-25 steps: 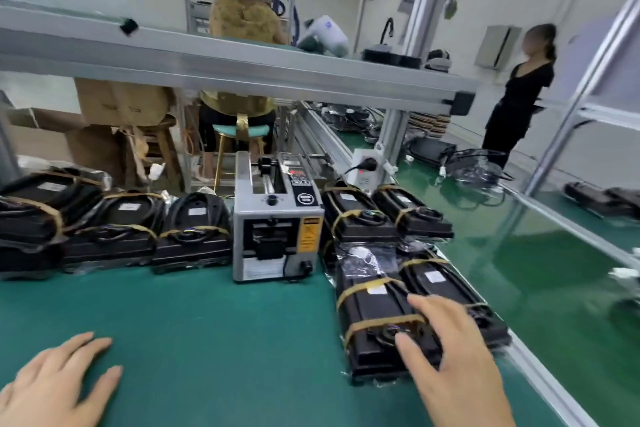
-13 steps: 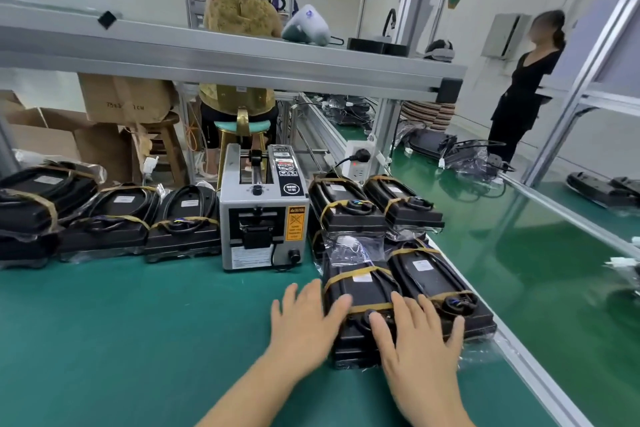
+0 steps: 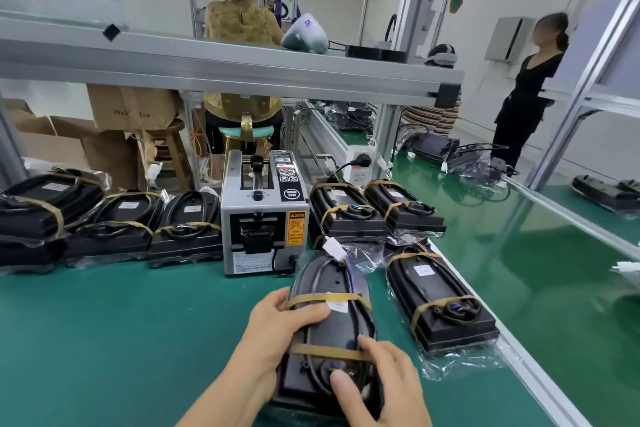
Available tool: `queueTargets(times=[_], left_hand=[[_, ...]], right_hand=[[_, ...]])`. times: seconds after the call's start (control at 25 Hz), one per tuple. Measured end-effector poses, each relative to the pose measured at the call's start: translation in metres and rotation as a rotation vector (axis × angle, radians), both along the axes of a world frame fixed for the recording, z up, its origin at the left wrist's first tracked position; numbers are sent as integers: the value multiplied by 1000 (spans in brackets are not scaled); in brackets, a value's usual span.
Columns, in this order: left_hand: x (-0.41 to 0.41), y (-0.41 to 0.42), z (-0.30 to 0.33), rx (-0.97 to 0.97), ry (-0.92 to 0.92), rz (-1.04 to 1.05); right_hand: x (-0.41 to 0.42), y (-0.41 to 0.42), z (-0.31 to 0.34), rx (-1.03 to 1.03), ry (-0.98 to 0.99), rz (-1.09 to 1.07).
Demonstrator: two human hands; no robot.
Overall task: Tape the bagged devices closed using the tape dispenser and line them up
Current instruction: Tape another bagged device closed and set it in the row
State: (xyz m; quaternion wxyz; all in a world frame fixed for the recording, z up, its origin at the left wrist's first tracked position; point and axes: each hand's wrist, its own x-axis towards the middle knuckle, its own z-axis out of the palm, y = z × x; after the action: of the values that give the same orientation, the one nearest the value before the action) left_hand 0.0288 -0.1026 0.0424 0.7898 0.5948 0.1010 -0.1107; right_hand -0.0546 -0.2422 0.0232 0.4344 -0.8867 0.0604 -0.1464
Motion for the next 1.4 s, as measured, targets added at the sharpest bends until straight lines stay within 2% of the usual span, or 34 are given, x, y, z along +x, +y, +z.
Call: queueTargets(times=[0.08,0.16,0.28,0.36,0.44,0.52,0.64,0.72,0.92,1.04,1.28,1.4], left_hand=[[-6,19,7,-22,-64,-60],[-13,37,15,-28,-202,-62],[-26,62,29,33,-446,-84],[-33,77,33,58,-550,-101],[-38,89,35,86,-618,-112],[-41,98,34,104,-653,-101],[-40,109,26,76,-654,-11],[-38,118,19,46,-631,51],[-37,131,13,-19,-556,165],[-40,134,13,-35,-539,163],[-47,139,15,97,-545,124],[-53,138,22,306,-651,152]], right_hand=[[-4,8,6,50,-21,70],[-4,13,15,58,-64,155],[2,18,36,99,-255,188],[8,24,54,125,-381,195],[16,31,72,174,-410,248],[26,38,88,275,-317,369],[42,51,105,481,-51,587],[51,61,111,588,79,640],[66,83,109,536,80,694],[72,92,108,551,77,718],[80,104,104,580,132,709],[81,110,99,713,222,675]])
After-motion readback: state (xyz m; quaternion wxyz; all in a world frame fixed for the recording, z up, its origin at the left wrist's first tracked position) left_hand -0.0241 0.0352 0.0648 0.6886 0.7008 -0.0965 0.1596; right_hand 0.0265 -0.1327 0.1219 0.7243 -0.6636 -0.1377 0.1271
